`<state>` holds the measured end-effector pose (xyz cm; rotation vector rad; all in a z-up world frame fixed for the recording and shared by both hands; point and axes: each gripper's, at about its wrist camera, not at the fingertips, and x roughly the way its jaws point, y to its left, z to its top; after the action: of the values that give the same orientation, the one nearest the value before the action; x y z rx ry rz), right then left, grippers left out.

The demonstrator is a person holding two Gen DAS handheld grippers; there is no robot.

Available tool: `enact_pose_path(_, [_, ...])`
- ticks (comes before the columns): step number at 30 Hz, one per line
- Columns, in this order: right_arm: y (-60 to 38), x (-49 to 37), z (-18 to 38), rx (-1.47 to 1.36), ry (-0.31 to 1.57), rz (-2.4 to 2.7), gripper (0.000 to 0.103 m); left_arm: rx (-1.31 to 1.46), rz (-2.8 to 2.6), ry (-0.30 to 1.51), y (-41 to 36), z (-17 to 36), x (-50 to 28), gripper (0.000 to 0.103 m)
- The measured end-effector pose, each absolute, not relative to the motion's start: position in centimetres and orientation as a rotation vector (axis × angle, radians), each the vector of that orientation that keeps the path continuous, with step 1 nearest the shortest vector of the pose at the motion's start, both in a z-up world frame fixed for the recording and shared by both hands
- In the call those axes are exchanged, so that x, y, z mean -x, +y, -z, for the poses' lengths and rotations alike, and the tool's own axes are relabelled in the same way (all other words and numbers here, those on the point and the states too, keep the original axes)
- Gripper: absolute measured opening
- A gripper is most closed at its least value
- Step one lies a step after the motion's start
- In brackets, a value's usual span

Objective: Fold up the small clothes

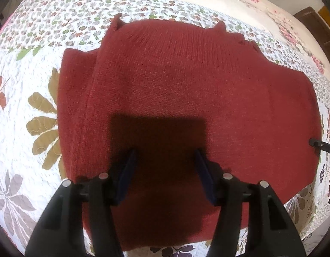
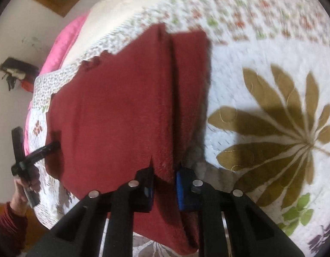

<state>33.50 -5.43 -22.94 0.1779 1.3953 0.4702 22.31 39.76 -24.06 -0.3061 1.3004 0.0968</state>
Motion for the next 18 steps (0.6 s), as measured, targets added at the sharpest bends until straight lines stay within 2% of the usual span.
enact_pose_path(18, [-5.4,-34.1,26.4,-0.163,1.443,-0.345,0.017,0.294,-0.07,1.297,40.0,25.1,-22.4,0.059])
